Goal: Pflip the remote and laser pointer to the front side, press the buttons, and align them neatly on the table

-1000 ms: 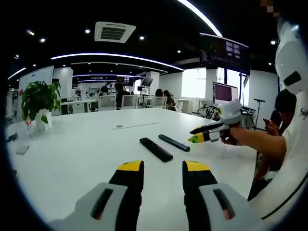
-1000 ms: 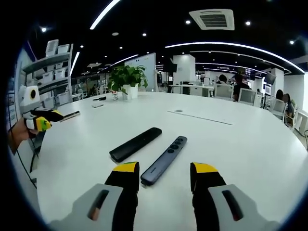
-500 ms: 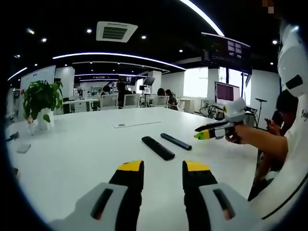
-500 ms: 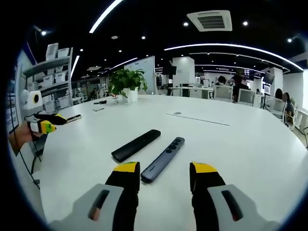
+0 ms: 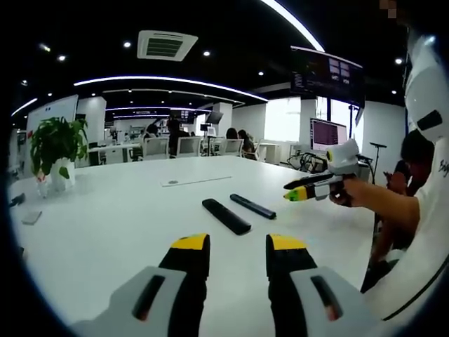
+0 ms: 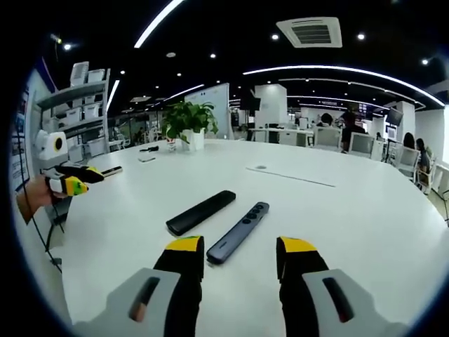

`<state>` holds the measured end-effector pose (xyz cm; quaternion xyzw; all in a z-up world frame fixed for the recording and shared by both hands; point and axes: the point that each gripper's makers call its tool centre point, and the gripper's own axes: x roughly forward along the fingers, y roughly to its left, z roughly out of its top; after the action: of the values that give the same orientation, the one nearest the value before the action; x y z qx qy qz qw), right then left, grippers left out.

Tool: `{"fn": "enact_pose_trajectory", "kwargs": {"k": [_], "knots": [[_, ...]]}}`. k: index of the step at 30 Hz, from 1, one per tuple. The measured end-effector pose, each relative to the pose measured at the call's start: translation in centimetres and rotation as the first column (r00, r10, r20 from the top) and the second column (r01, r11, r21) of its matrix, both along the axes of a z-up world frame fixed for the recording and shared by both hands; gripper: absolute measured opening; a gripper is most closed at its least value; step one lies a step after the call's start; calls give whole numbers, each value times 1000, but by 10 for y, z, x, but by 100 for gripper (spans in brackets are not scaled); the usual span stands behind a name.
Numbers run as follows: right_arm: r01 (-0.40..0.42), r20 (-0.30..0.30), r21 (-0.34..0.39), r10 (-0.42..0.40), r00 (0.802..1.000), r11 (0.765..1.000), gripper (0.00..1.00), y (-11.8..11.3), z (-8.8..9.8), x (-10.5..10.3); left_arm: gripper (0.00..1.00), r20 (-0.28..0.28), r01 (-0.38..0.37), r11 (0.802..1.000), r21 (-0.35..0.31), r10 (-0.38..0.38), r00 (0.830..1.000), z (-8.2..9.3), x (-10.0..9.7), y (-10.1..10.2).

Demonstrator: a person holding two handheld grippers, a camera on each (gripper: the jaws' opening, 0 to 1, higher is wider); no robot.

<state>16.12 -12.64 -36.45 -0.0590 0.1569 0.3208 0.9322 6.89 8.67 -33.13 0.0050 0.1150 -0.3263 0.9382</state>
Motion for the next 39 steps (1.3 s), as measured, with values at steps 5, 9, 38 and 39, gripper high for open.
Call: {"fn": "enact_pose_trajectory", "kwargs": {"k": [5,9,38,39], "knots": [[-1,-2,12,1,1000,1000,44,-1,1,-3,33,-6,1,1000,5,-1,1000,-3,0,0],[-1,-5,10,1,1000,1000,44,-3,1,-3,33,-5,-7,1000,-2,7,1000,-2,2,1],[5,14,-1,-5,1000,1000,43,-14,8,-3,33,-7,14,1000,9,-14,1000,-3,7,-6],[6,14,-1,-5,1000,1000,43,-14,8,-4,33,-7,15,1000,9,-15,1000,-3,7,-6]]}}
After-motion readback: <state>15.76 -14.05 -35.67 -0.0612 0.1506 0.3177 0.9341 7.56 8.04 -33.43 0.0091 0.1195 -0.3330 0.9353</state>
